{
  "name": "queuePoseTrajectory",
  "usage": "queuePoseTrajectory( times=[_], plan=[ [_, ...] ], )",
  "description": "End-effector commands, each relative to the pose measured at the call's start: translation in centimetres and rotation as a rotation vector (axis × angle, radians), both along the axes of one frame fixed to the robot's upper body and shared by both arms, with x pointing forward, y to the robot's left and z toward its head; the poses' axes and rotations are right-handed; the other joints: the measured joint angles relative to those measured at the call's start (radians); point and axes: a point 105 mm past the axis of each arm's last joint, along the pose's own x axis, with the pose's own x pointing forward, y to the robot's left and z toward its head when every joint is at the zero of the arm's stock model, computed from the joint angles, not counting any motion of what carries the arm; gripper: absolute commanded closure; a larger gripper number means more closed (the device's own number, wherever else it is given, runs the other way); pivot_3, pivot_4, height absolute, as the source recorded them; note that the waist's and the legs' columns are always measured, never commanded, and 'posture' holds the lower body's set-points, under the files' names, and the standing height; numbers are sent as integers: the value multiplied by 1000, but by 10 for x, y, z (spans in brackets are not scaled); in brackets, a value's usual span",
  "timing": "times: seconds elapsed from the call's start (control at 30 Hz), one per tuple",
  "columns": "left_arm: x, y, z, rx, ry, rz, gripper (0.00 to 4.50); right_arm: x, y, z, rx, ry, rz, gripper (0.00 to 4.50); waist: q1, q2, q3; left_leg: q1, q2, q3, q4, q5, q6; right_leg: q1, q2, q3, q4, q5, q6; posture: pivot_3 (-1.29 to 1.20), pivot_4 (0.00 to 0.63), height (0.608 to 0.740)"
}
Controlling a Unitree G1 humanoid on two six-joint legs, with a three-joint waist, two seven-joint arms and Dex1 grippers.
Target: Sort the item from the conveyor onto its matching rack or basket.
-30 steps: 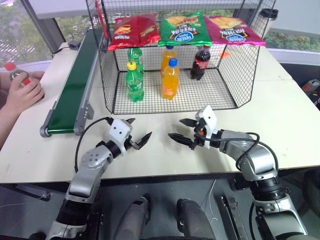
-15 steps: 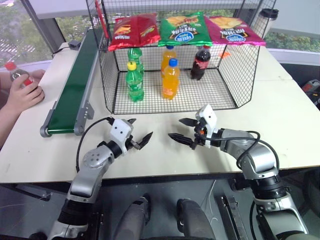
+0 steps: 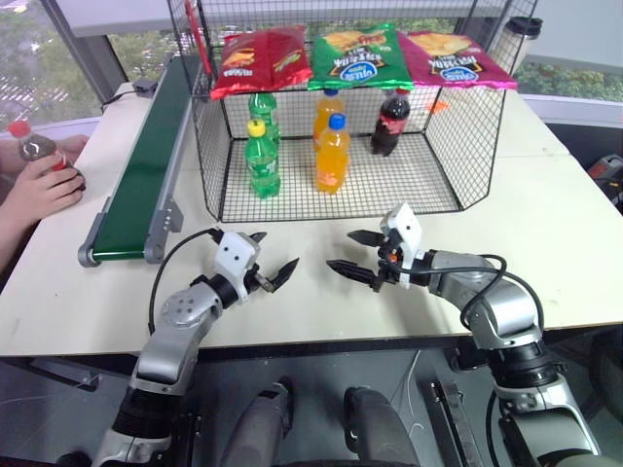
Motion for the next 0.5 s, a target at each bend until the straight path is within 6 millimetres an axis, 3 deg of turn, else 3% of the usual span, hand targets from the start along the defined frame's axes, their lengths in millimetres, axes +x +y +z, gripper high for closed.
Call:
queuePoseTrajectory(
  times=[0.03,0.3,0.5],
  plan=[
    [2,-6,14,-11,-56,-15,0,-2,7,19,16,-68,37,43,0,0,0,0,0,0,0,0,0,0,0,0,0,0,0,0,150,738],
    [1,-10,14,-11,-56,-38,0,-5,6,21,8,-65,56,43,0,0,0,0,0,0,0,0,0,0,0,0,0,0,0,0,150,738],
    [1,-7,15,-1,-52,-44,0,-8,10,33,16,-101,94,43,0,0,0,0,0,0,0,0,0,0,0,0,0,0,0,0,150,738]
  ],
)
